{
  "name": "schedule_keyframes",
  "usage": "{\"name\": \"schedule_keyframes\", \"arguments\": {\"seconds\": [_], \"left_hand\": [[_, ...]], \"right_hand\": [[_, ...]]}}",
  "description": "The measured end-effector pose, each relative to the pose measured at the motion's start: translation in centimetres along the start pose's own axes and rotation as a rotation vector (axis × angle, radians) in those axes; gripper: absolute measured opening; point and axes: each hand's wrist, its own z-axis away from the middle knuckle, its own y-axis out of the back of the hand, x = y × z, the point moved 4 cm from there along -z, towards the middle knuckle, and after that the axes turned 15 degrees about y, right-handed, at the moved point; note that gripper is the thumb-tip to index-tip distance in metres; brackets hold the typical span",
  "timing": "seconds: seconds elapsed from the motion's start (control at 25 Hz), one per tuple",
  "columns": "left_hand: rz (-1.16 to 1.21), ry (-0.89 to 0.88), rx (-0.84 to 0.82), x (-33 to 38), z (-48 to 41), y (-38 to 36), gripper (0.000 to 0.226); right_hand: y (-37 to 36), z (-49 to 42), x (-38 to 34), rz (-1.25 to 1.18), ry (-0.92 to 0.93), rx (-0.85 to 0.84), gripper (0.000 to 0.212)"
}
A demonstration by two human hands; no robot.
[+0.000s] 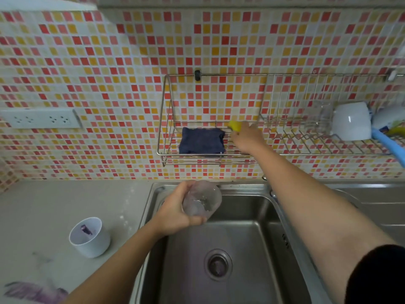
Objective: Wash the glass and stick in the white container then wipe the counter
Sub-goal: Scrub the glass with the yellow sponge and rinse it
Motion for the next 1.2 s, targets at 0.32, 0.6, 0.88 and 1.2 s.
{"name": "schedule_keyframes", "arguments": {"seconds": [0.32, 0.6, 0.88, 1.2], "left_hand": [[-0.143, -0.030, -0.001, -1.0, 0.2, -1.1, 0.089], [-0.246, -0.116, -0.021, 0.1, 0.4, -5.3, 0.090], [-0.300, -0.159, 0.107, 1.8, 1.2, -7.1, 0.084], [-0.241, -0.129, -0.181, 1.7, 1.3, -6.6, 0.113]], "right_hand": [[0.3, 18.4, -2.7, 0.040, 0.815, 0.074, 0.063], [-2.4, 20.6, 0.0, 0.277, 0.853, -0.098, 0.053], [-4.2, 20.8, -0.1, 0.441, 0.988, -0.166, 0.059], [-1.1, 20.7, -0.3, 0.487, 1.263, -0.156, 0.008]]}}
